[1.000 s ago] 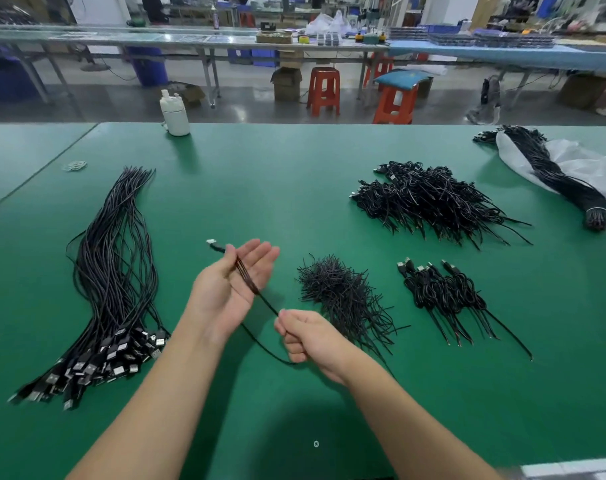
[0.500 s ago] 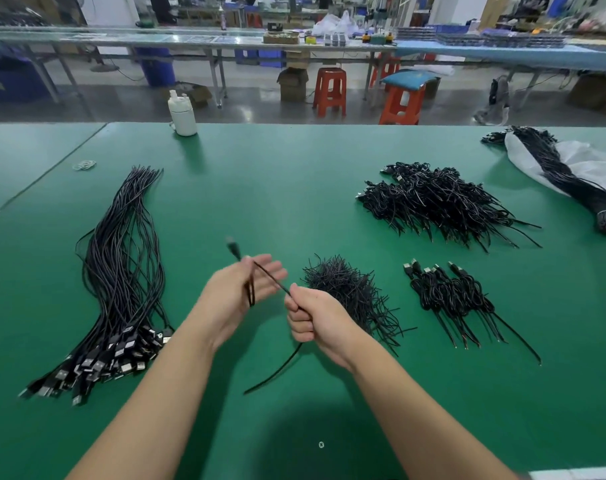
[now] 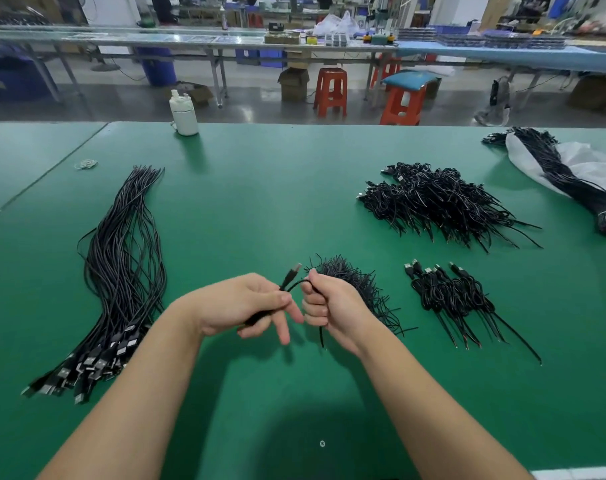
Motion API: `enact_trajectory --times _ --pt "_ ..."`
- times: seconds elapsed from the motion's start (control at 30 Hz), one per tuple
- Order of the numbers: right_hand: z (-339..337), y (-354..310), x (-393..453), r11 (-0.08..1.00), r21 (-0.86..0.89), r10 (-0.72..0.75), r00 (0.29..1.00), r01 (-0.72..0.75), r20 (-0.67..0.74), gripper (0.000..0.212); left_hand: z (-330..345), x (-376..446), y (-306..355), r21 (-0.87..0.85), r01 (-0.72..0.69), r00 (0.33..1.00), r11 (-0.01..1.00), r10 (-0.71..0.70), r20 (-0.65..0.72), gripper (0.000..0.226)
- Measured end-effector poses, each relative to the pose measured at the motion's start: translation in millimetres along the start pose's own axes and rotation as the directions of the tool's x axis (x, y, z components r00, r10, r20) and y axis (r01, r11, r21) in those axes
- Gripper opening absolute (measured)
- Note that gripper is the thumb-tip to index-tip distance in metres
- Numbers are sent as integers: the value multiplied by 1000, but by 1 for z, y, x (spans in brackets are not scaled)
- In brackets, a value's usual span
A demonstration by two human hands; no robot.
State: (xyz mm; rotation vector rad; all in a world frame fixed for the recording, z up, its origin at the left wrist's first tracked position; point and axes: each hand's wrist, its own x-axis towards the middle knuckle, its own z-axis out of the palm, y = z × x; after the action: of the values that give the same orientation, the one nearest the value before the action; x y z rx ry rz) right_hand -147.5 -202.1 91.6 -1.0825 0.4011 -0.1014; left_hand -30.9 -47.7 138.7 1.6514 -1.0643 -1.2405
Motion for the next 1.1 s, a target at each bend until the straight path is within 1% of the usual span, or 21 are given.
enact_trajectory --times 0.03,0.07,0.13,0.2,0.23,0.3,0.33,0.4,0.43,0.47,0.57,0.63,0.7,0.73,0.8,0.87,0.93,1.0,1.03,1.1 --pt "2 -3 0 999 -41 -18 1000 18 -6 36 4 3 0 36 56 997 998 -54 -46 38" --pt "4 -5 -1 996 -85 -34 999 33 -7 34 8 6 0 34 94 991 995 -91 -94 37" --pt "8 -6 -5 988 -142 -58 998 58 8 31 13 13 -4 -36 102 976 994 -107 -190 37" --pt "8 -7 -11 982 -174 -66 997 74 49 29 14 20 -10 -166 8 946 986 -61 -319 35" --pt "8 -5 -14 978 -196 -60 995 75 78 30 14 23 -13 -244 -56 920 968 -45 -390 34" --pt "9 -1 -20 949 -306 -42 991 79 124 31 14 28 -18 -413 -191 877 890 -34 -479 34" --pt "10 3 -22 913 -399 -33 991 83 131 31 16 30 -19 -500 -258 869 826 -27 -494 36" --pt "12 13 -24 802 -591 -21 993 86 117 32 19 33 -18 -626 -353 865 695 -14 -502 39" --pt "13 18 -24 760 -644 -20 994 84 107 32 21 34 -16 -658 -377 863 652 -10 -504 40" --pt "13 21 -24 749 -658 -17 996 73 91 33 23 35 -14 -669 -387 863 635 -7 -506 40" --pt "12 24 -22 782 -623 -16 999 36 38 32 33 38 -9 -621 -379 860 686 13 -510 35" --pt "9 22 -22 773 -632 -60 998 56 14 25 37 40 -6 -595 -376 857 710 22 -515 30" --pt "5 20 -23 767 -636 -95 995 85 18 15 40 41 -3 -606 -380 865 698 37 -500 30" --pt "4 18 -24 777 -622 -101 995 96 28 14 40 41 -2 -624 -377 875 685 43 -482 31" --pt "2 17 -24 854 -508 -112 993 115 36 27 43 42 -2 -669 -358 900 651 49 -434 32" --pt "1 16 -23 942 -308 -135 991 131 6 38 46 42 -3 -697 -338 916 633 52 -398 32" --pt "2 17 -23 971 -172 -167 986 165 0 44 48 43 -5 -715 -321 926 621 48 -375 33" --pt "3 19 -23 970 -150 -199 979 192 -36 52 49 43 -6 -715 -281 941 640 37 -337 34" --pt "3 19 -24 965 -162 -219 974 208 -57 54 48 42 -5 -695 -248 952 675 36 -305 35" --pt "2 21 -24 951 -204 -247 968 233 -47 53 46 40 -4 -641 -173 975 747 39 -217 37"
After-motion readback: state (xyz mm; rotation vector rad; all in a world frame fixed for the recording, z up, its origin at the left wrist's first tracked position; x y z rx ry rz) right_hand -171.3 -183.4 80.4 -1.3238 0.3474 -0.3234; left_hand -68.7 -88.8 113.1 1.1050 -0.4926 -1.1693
